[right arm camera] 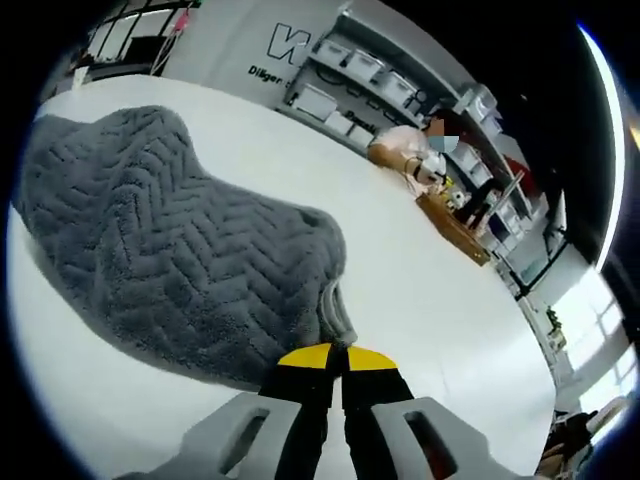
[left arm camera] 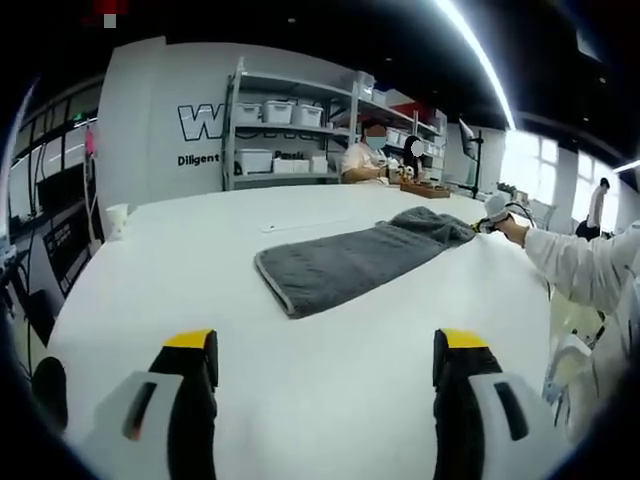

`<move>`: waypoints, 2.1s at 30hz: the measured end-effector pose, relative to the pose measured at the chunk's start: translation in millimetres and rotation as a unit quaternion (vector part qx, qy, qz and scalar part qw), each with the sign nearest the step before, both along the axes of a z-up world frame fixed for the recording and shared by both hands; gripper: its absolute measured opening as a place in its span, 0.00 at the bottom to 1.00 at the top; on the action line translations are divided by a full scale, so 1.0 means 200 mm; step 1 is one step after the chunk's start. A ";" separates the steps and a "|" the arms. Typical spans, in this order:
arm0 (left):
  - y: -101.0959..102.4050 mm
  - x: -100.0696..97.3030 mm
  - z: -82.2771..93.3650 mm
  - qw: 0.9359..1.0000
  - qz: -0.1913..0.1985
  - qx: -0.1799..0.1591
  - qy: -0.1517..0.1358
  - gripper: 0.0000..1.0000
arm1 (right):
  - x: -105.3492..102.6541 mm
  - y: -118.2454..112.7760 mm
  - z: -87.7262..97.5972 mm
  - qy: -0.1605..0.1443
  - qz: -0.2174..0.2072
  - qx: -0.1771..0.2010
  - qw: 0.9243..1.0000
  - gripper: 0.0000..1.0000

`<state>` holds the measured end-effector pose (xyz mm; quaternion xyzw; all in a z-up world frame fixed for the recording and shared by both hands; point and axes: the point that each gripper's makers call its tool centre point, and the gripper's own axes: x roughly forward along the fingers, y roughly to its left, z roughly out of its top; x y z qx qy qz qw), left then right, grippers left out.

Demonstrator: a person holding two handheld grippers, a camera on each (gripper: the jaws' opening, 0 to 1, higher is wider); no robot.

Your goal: Open the folded towel by lifting each exposed corner and separating the folded layers until the towel lies flat within the target outline without major curled edges

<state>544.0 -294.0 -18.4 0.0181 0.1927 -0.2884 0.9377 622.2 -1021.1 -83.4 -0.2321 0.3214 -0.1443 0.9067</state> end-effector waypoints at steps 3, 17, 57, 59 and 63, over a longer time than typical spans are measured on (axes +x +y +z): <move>0.02 0.00 0.00 1.000 0.008 0.004 0.000 0.87 | 0.00 -0.03 0.00 0.000 0.006 -0.002 1.000 0.00; 0.00 0.00 -0.01 1.000 0.003 0.009 0.001 0.87 | 0.01 -0.11 0.02 -0.004 -0.009 -0.008 1.000 0.00; -0.06 0.07 -0.02 0.999 0.022 0.039 0.005 0.85 | -0.26 0.66 0.45 -0.054 0.147 0.113 0.981 0.99; -0.08 0.09 -0.02 0.999 0.020 0.043 0.003 0.84 | -0.28 0.69 0.44 -0.057 0.158 0.117 0.979 0.99; -0.12 0.14 -0.01 0.999 0.014 0.040 0.001 0.80 | -0.33 0.78 0.46 -0.079 0.186 0.152 0.968 0.99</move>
